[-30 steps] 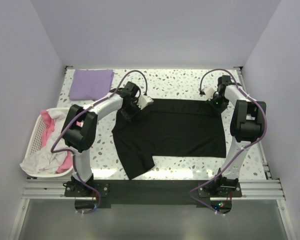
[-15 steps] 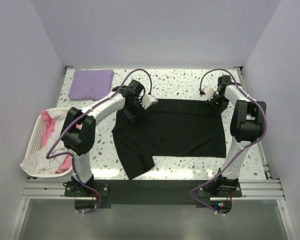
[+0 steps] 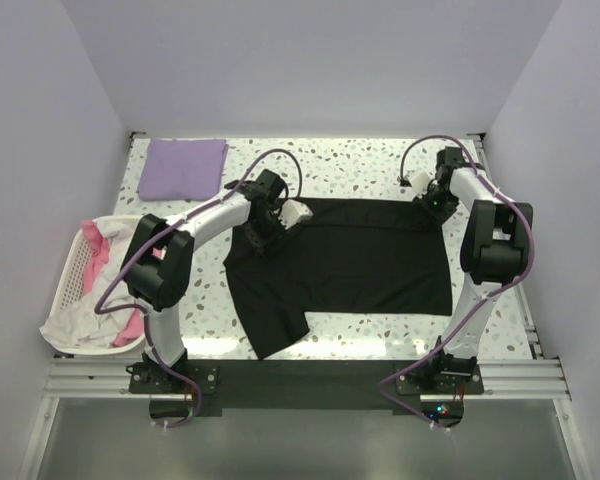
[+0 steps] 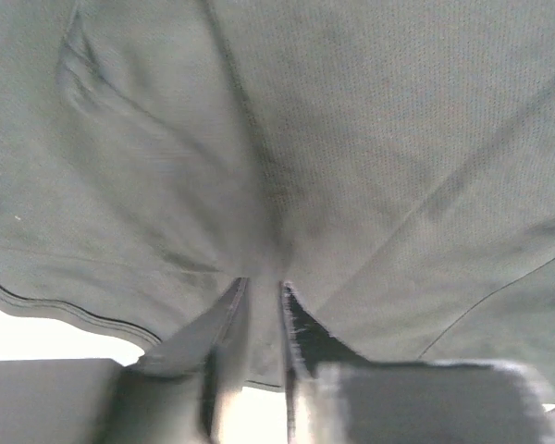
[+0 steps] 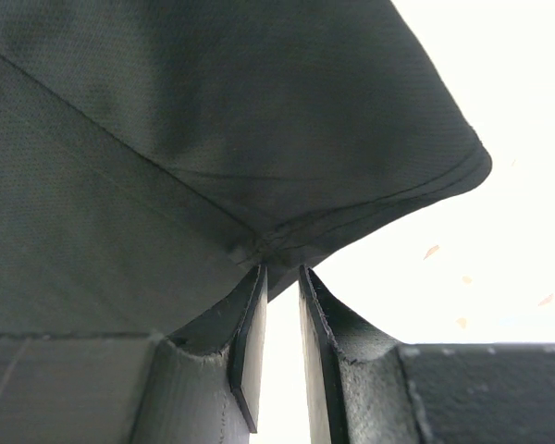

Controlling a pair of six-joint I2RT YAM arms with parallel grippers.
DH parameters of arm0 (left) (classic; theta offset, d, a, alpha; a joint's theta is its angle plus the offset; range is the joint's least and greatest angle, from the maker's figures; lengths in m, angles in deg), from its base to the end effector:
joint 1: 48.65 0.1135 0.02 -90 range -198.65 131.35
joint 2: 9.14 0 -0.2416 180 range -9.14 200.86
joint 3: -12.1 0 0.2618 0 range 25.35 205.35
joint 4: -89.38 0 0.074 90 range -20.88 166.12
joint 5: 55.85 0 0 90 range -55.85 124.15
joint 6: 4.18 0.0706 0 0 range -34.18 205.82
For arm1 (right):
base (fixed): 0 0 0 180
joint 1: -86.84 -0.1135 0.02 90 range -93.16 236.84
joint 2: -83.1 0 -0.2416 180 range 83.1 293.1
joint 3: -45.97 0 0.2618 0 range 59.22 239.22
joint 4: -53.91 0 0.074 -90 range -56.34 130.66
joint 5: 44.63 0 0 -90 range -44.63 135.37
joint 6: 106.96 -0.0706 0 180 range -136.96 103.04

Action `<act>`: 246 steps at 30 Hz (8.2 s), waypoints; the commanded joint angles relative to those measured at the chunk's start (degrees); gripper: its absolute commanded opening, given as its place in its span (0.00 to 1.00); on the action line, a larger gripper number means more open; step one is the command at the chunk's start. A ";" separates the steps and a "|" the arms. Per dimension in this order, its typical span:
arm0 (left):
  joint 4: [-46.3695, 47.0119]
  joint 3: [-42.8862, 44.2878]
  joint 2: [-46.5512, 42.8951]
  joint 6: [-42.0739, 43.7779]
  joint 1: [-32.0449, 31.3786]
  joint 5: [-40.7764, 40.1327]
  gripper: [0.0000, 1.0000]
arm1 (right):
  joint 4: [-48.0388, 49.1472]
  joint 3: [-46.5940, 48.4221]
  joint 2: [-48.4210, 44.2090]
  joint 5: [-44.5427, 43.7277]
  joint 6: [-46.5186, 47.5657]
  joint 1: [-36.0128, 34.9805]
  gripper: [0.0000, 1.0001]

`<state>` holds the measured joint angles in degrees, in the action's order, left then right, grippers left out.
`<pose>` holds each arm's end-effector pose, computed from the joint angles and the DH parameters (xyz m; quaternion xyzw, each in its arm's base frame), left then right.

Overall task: Fold and stack the t-shirts
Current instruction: Fold the tshirt

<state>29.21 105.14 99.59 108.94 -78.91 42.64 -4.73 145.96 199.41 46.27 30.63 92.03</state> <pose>0.3271 -0.2029 0.1320 0.4527 0.8801 -0.0810 0.1179 0.4143 -0.0365 0.1169 -0.3595 0.9239 -0.0512 0.1207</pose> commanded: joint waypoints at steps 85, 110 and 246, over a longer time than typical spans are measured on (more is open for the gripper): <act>6.93 11.01 9.92 -8.26 16.02 12.51 0.49 | -1.02 1.24 1.55 -0.82 1.27 -1.32 0.33; 13.60 15.92 9.12 -8.52 17.25 10.85 0.44 | -4.90 14.16 4.17 6.13 -9.97 -1.32 0.26; 0.16 -23.02 -28.32 25.66 -0.95 8.56 0.00 | -6.03 -32.61 -33.79 0.94 23.69 -1.24 0.00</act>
<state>31.88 78.30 69.43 131.56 -82.73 49.13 -8.97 109.00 163.63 45.92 53.40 90.57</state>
